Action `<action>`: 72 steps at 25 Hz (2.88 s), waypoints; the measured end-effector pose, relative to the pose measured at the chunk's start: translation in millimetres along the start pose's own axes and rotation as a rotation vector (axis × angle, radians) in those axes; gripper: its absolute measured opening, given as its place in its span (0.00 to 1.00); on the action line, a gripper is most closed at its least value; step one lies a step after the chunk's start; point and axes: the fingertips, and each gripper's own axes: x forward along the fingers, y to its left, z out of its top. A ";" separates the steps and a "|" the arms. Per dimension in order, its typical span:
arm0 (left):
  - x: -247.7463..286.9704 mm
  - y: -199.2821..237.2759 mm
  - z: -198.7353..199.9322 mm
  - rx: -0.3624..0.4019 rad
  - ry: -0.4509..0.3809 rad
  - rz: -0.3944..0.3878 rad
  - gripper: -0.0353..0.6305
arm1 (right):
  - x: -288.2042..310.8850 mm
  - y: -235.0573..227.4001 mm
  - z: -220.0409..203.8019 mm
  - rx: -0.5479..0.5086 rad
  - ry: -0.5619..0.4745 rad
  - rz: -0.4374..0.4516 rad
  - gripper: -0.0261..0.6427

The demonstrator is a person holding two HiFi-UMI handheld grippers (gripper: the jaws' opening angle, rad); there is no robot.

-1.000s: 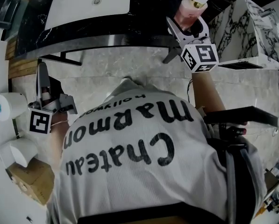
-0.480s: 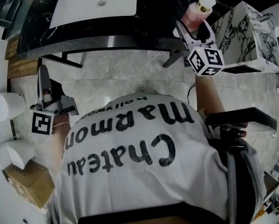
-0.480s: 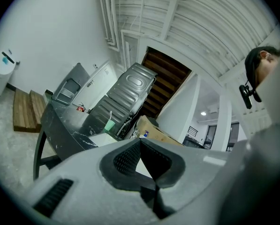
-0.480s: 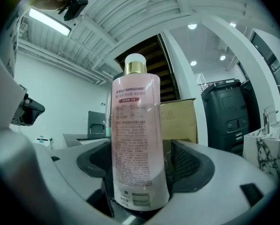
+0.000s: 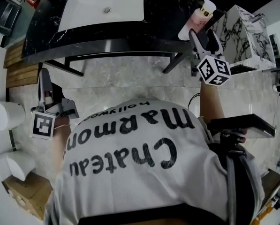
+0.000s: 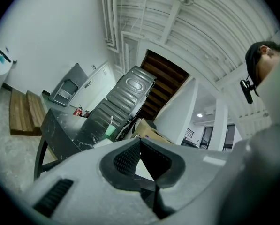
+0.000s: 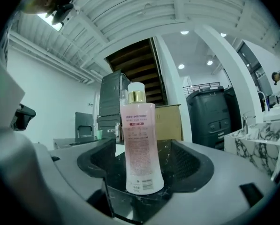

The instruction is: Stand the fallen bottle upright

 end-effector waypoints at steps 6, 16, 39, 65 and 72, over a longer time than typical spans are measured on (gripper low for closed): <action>9.6 3.5 -27.0 -0.058 0.097 -0.021 0.07 | -27.7 -8.8 -24.4 0.182 0.101 -0.094 0.36; -11.0 16.4 -48.5 -0.009 0.261 -0.182 0.07 | -108.2 54.6 -32.7 0.221 0.178 -0.176 0.08; -58.3 68.4 -61.9 -0.001 0.395 -0.232 0.07 | -241.4 99.0 -61.9 0.291 0.248 -0.464 0.06; -61.1 69.1 -58.1 -0.008 0.371 -0.218 0.07 | -239.5 85.9 -61.1 0.254 0.250 -0.478 0.06; -56.1 70.3 -48.7 0.012 0.350 -0.204 0.07 | -226.4 80.9 -58.3 0.244 0.244 -0.462 0.06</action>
